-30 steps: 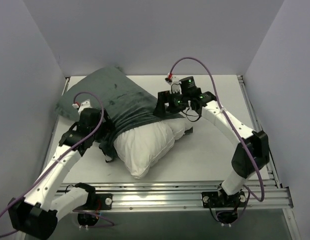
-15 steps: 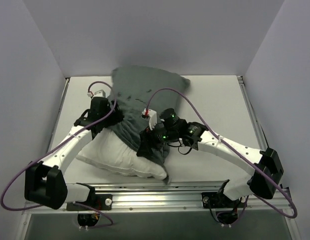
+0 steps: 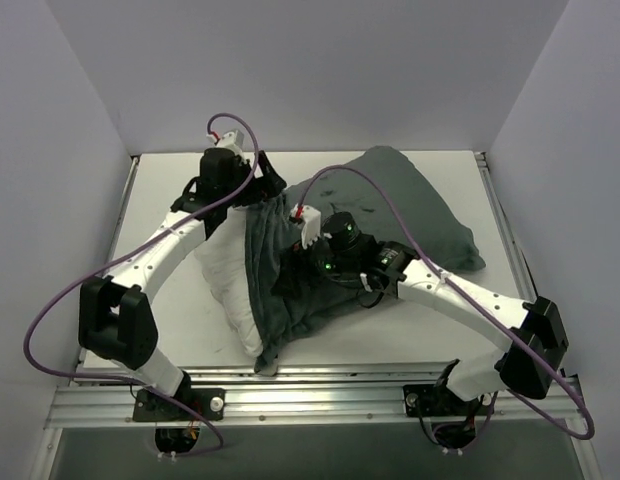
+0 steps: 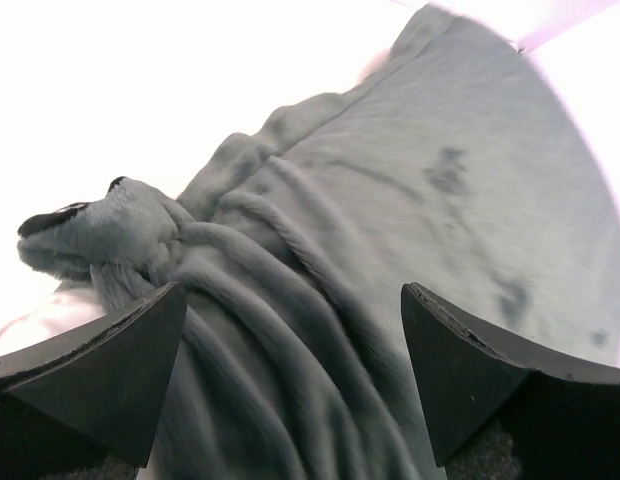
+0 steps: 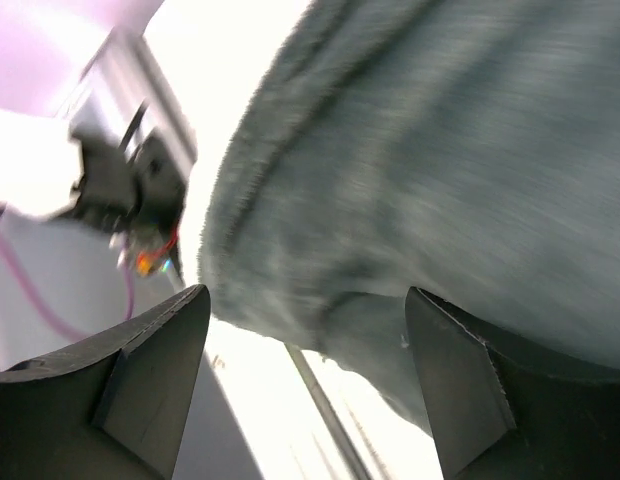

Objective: Remove the pillowcase from the pillow

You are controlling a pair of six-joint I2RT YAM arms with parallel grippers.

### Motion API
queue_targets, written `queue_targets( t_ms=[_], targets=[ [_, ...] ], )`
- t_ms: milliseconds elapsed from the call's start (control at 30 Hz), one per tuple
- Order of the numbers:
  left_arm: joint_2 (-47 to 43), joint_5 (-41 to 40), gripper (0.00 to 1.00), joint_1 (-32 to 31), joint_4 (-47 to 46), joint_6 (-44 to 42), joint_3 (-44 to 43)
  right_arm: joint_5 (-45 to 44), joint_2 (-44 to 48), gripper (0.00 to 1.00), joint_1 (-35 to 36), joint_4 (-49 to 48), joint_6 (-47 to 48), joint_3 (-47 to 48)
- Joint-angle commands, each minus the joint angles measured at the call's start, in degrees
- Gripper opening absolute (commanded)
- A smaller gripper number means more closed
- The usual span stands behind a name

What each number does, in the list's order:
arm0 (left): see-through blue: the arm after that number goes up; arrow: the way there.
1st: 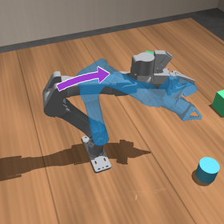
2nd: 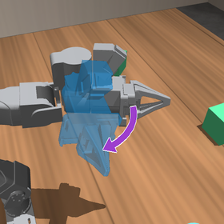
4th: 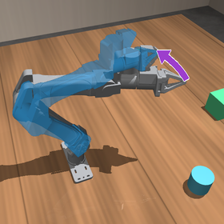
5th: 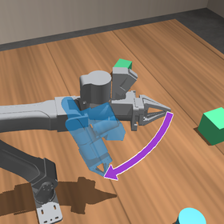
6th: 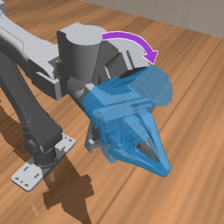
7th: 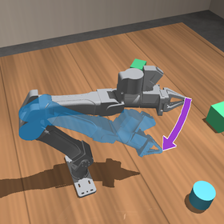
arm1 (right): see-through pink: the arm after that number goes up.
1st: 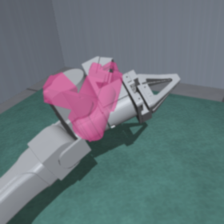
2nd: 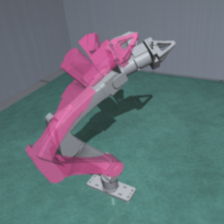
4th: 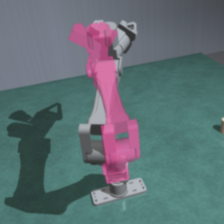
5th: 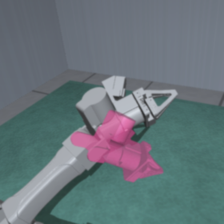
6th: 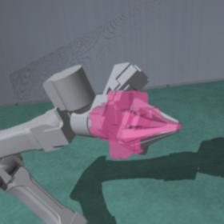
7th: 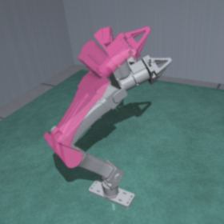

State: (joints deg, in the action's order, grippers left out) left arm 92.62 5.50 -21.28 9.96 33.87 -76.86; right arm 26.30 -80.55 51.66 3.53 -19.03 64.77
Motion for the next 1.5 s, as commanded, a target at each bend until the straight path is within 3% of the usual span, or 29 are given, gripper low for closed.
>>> queue_targets(
  t_ms=[0, 167, 267, 433, 633, 767, 1200, 1467],
  targets=[
    [-4.0, -0.7, 0.97, 0.6, 3.0, -1.3, -3.2, -9.9, 3.5, 0.75, -5.5, -3.0, -1.6, 0.0],
    [-16.0, -12.1, 0.97, 1.4, 15.9, 2.9, 3.7, -14.5, 2.6, 0.75, -9.6, -5.0, -2.4, -2.7],
    [-25.7, -12.2, 0.97, 1.5, 20.3, 3.4, 8.8, -17.5, 1.0, 0.75, -10.4, -5.7, -2.5, -3.2],
    [-35.9, -5.5, 0.98, 1.7, 31.5, 4.3, 14.9, -21.3, -4.3, 0.76, -13.1, -8.9, -4.8, -2.0],
    [-41.7, 6.6, 0.97, 1.8, 36.8, 7.7, 23.1, -21.6, -11.5, 0.76, -13.6, -13.3, -7.5, 2.1],
    [-45.7, 6.7, 0.97, 1.8, 39.1, 8.3, 26.1, -22.4, -15.5, 0.76, -14.0, -14.3, -7.0, 5.1],
    [-47.8, 7.2, 0.97, 1.8, 37.9, 7.6, 28.3, -19.0, -14.1, 0.76, -22.8, -12.0, 0.5, 2.1],
    [-41.1, 11.9, 0.98, 1.9, 23.8, 8.6, 31.2, -17.3, -8.7, 0.76, -26.2, -9.8, 2.7, -1.0]
  ],
)
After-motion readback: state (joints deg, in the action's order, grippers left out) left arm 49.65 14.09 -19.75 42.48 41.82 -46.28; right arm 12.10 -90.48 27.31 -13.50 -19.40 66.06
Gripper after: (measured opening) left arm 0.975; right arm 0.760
